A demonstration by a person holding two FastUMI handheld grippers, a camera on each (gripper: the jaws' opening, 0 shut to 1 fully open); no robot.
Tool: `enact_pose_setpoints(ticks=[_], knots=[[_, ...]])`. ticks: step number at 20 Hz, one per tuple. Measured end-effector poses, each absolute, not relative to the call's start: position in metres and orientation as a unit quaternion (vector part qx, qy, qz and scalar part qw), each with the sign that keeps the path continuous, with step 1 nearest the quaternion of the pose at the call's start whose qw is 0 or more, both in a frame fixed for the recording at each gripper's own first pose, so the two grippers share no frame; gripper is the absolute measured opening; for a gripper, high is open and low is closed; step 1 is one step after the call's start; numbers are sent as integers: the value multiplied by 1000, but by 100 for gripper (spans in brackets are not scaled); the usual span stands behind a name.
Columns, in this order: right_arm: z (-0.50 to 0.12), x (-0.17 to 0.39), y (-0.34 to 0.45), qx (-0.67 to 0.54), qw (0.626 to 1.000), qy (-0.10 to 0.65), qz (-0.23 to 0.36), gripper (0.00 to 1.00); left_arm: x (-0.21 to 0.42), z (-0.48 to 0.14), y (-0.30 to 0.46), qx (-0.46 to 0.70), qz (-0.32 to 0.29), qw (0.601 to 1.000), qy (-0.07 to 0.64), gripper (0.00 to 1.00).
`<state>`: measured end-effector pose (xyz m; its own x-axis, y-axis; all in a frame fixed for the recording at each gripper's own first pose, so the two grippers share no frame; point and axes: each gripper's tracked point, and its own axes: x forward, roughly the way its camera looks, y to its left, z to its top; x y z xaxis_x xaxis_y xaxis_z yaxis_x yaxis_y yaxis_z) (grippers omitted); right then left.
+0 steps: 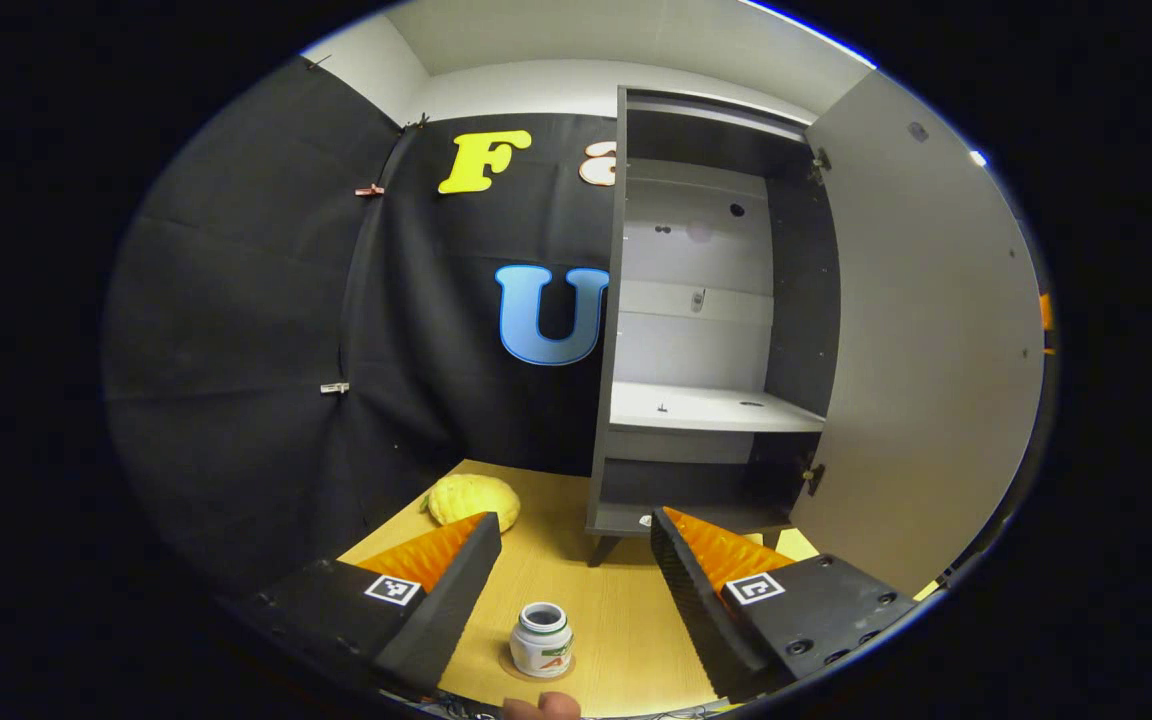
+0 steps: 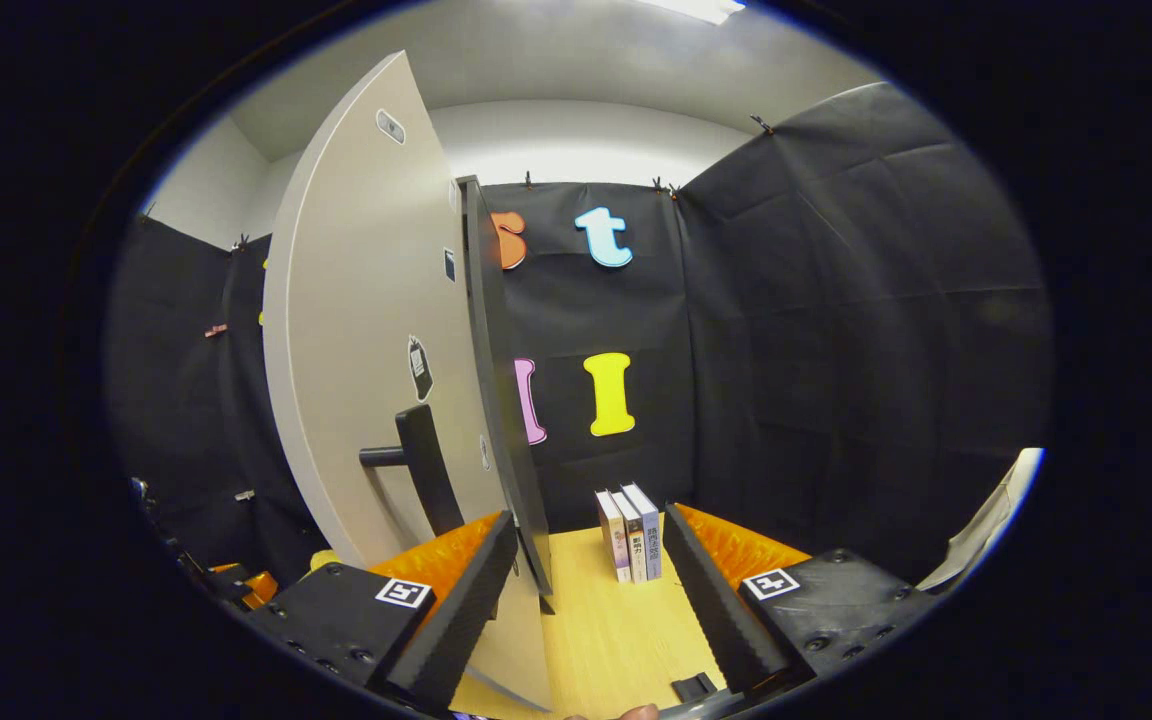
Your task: Open the cabinet door with the right hand, grasp the bottle in the cabinet with the left hand and place it on the coaster, then close the cabinet door with the right hand.
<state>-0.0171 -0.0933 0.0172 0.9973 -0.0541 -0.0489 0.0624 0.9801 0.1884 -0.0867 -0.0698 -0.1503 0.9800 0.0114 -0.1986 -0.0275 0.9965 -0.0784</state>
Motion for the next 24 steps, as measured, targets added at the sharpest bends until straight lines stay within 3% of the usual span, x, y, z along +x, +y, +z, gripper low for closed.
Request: enact_pose_setpoints(ticks=[7,24], knots=[[18,-23,-50,91,995,31,5,97,-84,-136,-71,-5,34,994,108,95],[20,-16,58,120,988,49,85,97,-86,-124,-65,-24,24,993,115,97]])
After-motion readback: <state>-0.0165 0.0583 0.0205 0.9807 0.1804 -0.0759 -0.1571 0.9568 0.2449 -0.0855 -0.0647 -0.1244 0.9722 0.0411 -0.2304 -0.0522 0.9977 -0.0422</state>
